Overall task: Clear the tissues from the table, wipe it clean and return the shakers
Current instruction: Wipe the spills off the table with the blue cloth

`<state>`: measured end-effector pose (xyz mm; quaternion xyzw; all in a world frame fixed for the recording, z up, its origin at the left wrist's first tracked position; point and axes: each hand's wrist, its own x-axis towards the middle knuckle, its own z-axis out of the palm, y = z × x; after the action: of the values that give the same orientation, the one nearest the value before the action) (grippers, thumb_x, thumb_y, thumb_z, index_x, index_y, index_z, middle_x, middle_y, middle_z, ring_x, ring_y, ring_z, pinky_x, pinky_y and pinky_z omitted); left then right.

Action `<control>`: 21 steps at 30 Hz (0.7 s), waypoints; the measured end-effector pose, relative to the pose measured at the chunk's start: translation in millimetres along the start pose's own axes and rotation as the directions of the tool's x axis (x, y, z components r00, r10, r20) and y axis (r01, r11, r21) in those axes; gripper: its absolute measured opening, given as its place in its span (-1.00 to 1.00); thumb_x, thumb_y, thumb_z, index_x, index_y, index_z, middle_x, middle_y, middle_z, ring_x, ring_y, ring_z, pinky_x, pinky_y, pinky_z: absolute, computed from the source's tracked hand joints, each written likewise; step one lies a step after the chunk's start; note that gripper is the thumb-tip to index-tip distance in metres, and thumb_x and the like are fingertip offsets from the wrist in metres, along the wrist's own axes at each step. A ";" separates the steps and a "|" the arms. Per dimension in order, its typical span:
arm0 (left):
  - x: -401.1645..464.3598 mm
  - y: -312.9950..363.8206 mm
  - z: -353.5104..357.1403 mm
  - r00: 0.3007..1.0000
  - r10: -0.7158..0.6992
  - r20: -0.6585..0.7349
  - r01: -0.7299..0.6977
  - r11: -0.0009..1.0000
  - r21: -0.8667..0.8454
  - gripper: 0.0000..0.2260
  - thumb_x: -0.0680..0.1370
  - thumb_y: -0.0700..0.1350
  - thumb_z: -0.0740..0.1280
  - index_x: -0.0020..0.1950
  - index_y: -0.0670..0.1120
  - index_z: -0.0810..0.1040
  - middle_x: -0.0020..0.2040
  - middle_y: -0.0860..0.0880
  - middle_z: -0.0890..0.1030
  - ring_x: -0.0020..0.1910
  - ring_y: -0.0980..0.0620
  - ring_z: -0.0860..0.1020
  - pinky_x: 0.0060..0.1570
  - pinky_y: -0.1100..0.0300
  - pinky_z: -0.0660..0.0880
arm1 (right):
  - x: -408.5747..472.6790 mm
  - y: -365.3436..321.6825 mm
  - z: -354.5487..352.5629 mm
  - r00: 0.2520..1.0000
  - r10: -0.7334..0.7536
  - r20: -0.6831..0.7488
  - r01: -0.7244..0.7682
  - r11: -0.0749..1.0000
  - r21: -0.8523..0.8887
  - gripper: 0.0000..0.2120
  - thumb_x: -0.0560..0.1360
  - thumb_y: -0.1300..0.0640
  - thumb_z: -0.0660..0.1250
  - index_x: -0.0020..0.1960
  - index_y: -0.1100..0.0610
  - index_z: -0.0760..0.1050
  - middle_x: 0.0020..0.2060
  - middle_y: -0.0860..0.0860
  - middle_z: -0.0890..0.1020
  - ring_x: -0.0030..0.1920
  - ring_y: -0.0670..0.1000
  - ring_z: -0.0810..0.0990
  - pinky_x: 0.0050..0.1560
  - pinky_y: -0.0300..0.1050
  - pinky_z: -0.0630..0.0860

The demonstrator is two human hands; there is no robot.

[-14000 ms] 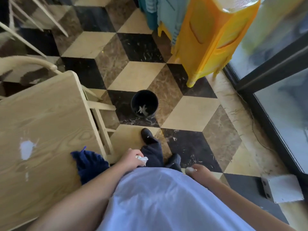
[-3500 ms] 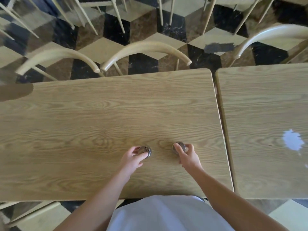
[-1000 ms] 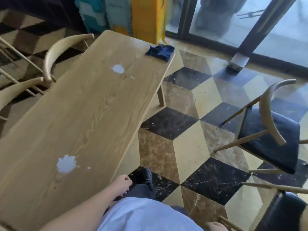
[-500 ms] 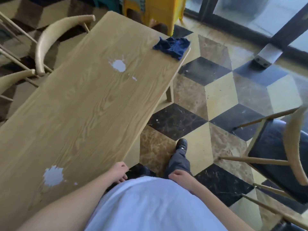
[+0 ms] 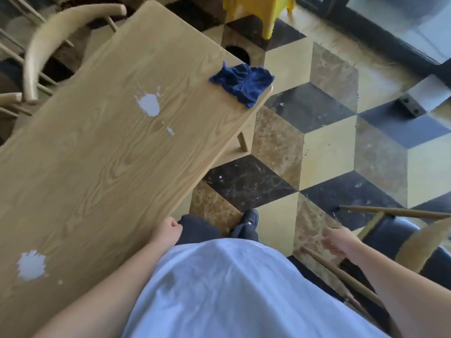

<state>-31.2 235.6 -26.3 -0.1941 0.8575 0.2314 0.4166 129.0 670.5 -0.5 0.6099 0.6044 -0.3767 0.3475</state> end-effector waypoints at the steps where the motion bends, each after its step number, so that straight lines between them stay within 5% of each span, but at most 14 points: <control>1: -0.2 20.3 2.8 0.999 0.031 0.023 -0.031 0.999 -0.027 -0.84 0.50 -0.21 0.22 -0.29 -0.10 0.36 -0.34 -0.07 0.42 -0.33 -0.04 0.32 -0.28 0.13 0.27 | 9.0 -3.4 -10.3 1.000 0.008 -0.011 -0.008 1.000 0.011 -0.81 0.64 0.12 0.23 0.06 0.22 0.54 -0.21 0.18 0.64 -0.24 0.11 0.58 -0.25 -0.08 0.51; 7: 18.3 92.8 -1.2 0.923 0.201 0.329 -0.262 0.953 0.152 -0.87 0.52 -0.06 0.25 -0.06 -0.06 0.54 -0.12 -0.03 0.66 -0.14 0.01 0.58 -0.06 0.09 0.50 | 5.7 -67.9 -4.0 1.000 0.007 -0.021 -0.006 0.999 0.051 -0.85 0.62 0.13 0.23 0.05 0.22 0.49 -0.08 0.21 0.69 -0.20 0.14 0.66 -0.17 -0.03 0.62; 12: 63.3 137.1 -44.8 0.967 0.207 0.149 -0.219 0.973 0.075 -0.86 0.53 -0.17 0.25 -0.24 -0.06 0.47 -0.28 -0.04 0.57 -0.20 -0.07 0.52 -0.18 0.11 0.39 | -37.4 -160.9 60.9 0.974 -0.201 0.102 0.212 0.971 -0.107 -0.82 0.53 0.07 0.26 0.00 0.14 0.57 -0.12 0.09 0.69 -0.19 0.04 0.63 -0.17 -0.06 0.59; 15: 87.3 149.5 -65.1 0.967 0.208 0.150 -0.219 0.974 0.059 -0.87 0.54 -0.15 0.23 -0.22 -0.06 0.44 -0.25 -0.05 0.56 -0.17 -0.14 0.56 -0.20 0.12 0.38 | -49.8 -220.1 69.9 0.859 -0.486 0.163 0.507 0.759 -0.409 -0.90 0.52 0.05 0.26 -0.09 0.02 0.53 -0.14 -0.04 0.64 -0.17 -0.04 0.56 -0.26 -0.16 0.43; 19: 96.6 148.3 -77.7 0.975 0.160 0.152 -0.171 0.983 0.064 -0.88 0.53 -0.11 0.23 -0.22 -0.04 0.46 -0.28 -0.03 0.57 -0.30 -0.06 0.52 -0.20 0.12 0.44 | -40.4 -282.2 51.0 0.798 -0.576 0.177 0.577 0.648 -0.497 -0.87 0.51 0.09 0.21 -0.07 0.09 0.51 -0.16 0.02 0.61 -0.16 0.06 0.56 -0.18 -0.07 0.45; 21: 100.0 141.5 -75.4 0.991 0.131 0.041 -0.134 0.989 0.065 -0.89 0.46 -0.07 0.20 -0.24 -0.02 0.44 -0.20 -0.06 0.62 -0.14 -0.16 0.59 -0.09 0.05 0.52 | -26.6 -313.1 43.1 0.715 -0.667 0.210 0.592 0.417 -0.689 -0.77 0.51 0.06 0.21 0.15 0.05 0.46 0.05 0.03 0.56 0.04 0.11 0.56 -0.04 0.00 0.52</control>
<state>-210.5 295.2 -32.3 -0.1183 0.8681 0.2330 0.4220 -185.2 628.7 12.4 0.1694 0.8996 -0.1826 0.3588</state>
